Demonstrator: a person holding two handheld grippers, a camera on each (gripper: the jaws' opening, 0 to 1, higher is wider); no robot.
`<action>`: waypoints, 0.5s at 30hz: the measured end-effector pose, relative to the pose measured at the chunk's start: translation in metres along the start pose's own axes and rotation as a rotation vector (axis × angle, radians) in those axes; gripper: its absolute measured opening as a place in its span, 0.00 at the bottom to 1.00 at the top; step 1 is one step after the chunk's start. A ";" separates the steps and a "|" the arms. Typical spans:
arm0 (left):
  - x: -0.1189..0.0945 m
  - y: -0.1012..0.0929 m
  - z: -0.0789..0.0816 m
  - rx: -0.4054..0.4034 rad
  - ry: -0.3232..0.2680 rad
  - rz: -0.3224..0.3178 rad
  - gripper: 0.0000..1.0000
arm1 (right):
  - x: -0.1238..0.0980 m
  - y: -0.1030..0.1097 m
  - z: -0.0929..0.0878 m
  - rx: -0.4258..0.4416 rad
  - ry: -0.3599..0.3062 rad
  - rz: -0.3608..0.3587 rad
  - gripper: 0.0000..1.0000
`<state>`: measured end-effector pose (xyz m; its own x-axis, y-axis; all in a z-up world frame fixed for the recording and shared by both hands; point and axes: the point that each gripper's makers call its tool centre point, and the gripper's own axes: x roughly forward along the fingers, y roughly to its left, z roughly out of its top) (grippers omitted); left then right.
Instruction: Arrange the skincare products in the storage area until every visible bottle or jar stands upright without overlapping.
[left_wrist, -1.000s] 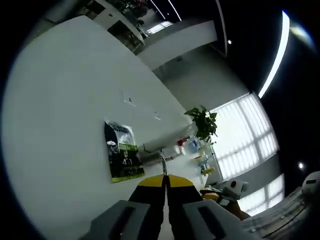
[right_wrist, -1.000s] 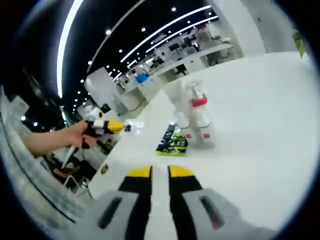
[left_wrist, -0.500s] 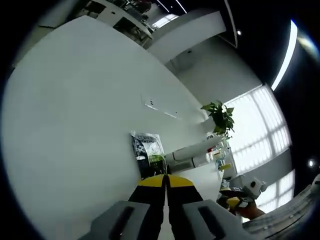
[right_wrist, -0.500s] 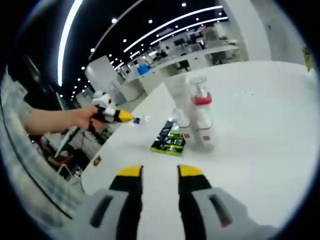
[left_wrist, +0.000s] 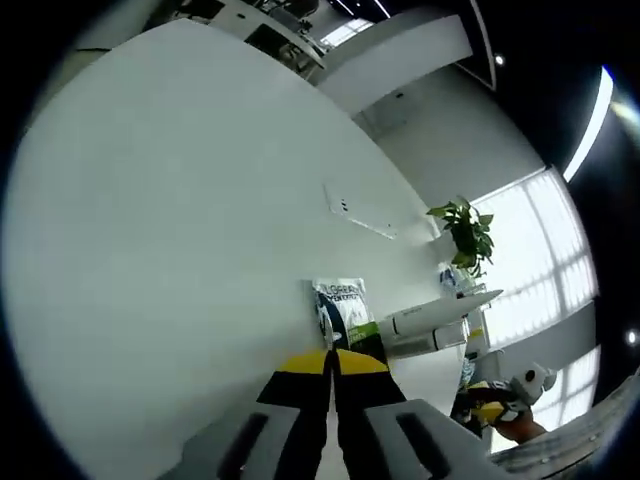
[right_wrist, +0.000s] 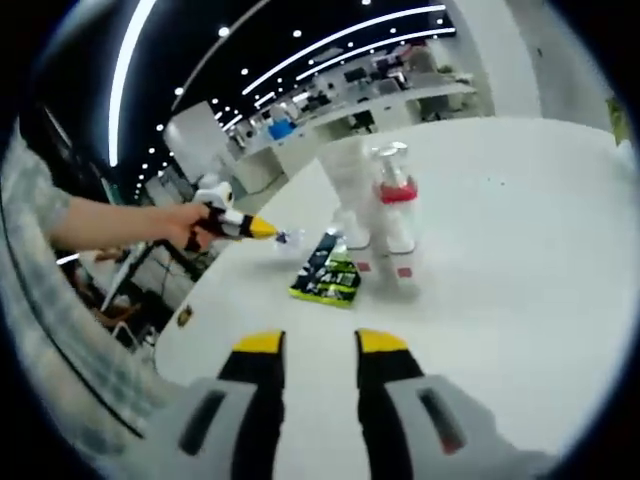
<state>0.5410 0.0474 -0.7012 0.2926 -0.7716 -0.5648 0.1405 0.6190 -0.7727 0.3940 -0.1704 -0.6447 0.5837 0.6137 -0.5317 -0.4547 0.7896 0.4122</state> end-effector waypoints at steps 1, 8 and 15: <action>0.002 0.002 0.001 0.005 0.004 0.007 0.00 | 0.000 -0.001 0.000 0.000 0.002 -0.002 0.26; 0.007 0.012 0.011 -0.001 0.003 0.033 0.00 | 0.003 -0.001 0.000 -0.006 0.015 0.003 0.26; 0.016 0.029 0.005 0.054 0.082 0.145 0.01 | 0.000 -0.004 0.001 0.004 0.011 -0.009 0.26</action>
<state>0.5543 0.0542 -0.7314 0.2354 -0.6820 -0.6924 0.1537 0.7296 -0.6664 0.3968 -0.1733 -0.6457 0.5807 0.6064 -0.5433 -0.4466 0.7952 0.4102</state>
